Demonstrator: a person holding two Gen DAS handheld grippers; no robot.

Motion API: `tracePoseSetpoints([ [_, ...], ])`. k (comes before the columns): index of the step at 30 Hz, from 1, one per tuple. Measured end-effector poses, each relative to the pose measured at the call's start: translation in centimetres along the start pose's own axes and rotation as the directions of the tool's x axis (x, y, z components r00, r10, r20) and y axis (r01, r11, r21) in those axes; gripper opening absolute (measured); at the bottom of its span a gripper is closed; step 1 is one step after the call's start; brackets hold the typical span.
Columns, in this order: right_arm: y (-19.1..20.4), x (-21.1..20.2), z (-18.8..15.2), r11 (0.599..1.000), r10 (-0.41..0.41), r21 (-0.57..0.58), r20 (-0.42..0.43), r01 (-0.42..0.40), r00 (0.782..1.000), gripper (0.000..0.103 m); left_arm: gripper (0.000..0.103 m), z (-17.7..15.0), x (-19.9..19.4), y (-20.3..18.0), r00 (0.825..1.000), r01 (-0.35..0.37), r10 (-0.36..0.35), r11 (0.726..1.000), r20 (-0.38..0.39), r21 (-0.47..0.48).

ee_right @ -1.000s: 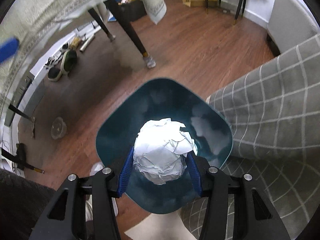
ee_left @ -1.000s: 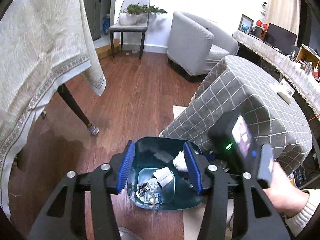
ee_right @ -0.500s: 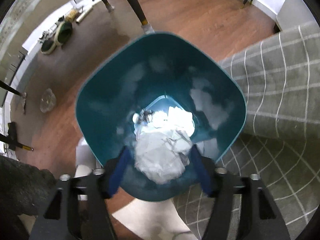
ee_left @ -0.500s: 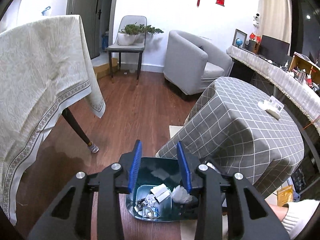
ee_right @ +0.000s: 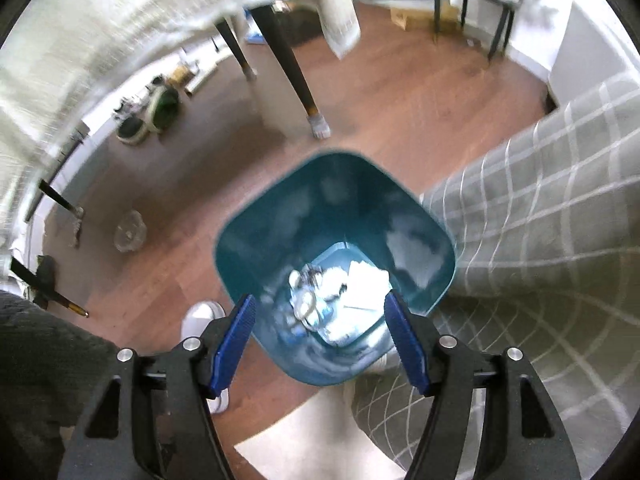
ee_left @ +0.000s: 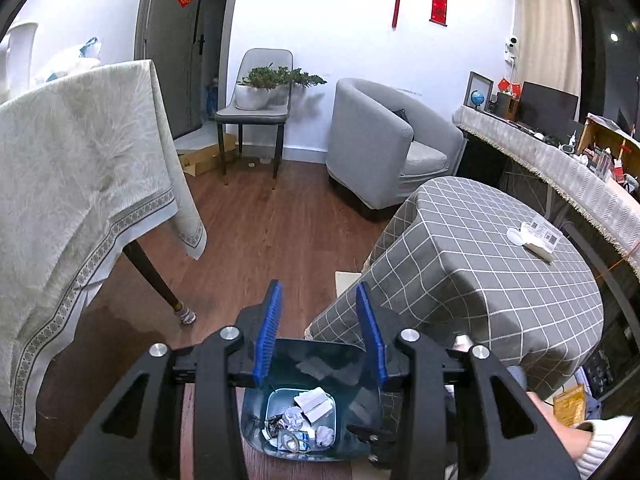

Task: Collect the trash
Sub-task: 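Open the left tool to drop the lid while right tool releases the foil ball, then move the right tool to the printed card package and grasp it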

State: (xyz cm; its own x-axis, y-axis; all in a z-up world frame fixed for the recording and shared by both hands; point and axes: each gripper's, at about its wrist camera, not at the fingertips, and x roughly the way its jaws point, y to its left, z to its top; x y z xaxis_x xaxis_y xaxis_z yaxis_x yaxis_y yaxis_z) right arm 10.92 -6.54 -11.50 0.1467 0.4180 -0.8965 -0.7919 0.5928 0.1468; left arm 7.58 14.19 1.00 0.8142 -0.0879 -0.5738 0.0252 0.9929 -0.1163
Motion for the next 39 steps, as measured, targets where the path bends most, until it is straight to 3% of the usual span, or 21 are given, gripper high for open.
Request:
tracePoseSetpoints([
  [10,-1.2,-9.6,0.4,1.0,-0.001,-0.007,0.243,0.002,0.97,0.071,0.049,1.3,0.2,-3.6,0.997,0.019,-0.021,1.0,0.07,0.024],
  [14,-2.9,-12.7,0.0,0.999,-0.043,0.037,0.313,0.034,0.949,0.071,0.051,1.5,0.8,-5.3,0.996,0.032,-0.035,0.999,0.085,0.042],
  [18,-5.5,-15.5,-0.8,0.986,-0.138,0.141,0.374,0.091,0.917,0.074,0.054,1.7,1.5,-6.8,0.995,0.048,-0.052,0.998,0.087,0.05],
  [22,-8.4,-17.2,-1.5,0.957,-0.236,0.252,0.384,0.145,0.893,0.074,0.054,1.8,2.5,-8.6,0.995,0.06,-0.065,0.996,0.073,0.071],
  [33,-13.2,-19.4,-3.7,0.863,-0.455,0.403,0.36,0.304,0.815,0.085,0.06,1.8,4.8,-12.2,0.993,0.106,-0.11,0.989,0.043,0.099],
  [35,-14.2,-20.1,-4.4,0.841,-0.485,0.443,0.366,0.309,0.794,0.086,0.062,2.0,5.2,-12.6,0.992,0.111,-0.116,0.989,0.042,0.099],
  [39,-16.1,-21.7,-5.4,0.767,-0.582,0.545,0.367,0.339,0.726,0.09,0.062,2.0,6.2,-13.3,0.992,0.119,-0.123,0.988,0.031,0.099],
])
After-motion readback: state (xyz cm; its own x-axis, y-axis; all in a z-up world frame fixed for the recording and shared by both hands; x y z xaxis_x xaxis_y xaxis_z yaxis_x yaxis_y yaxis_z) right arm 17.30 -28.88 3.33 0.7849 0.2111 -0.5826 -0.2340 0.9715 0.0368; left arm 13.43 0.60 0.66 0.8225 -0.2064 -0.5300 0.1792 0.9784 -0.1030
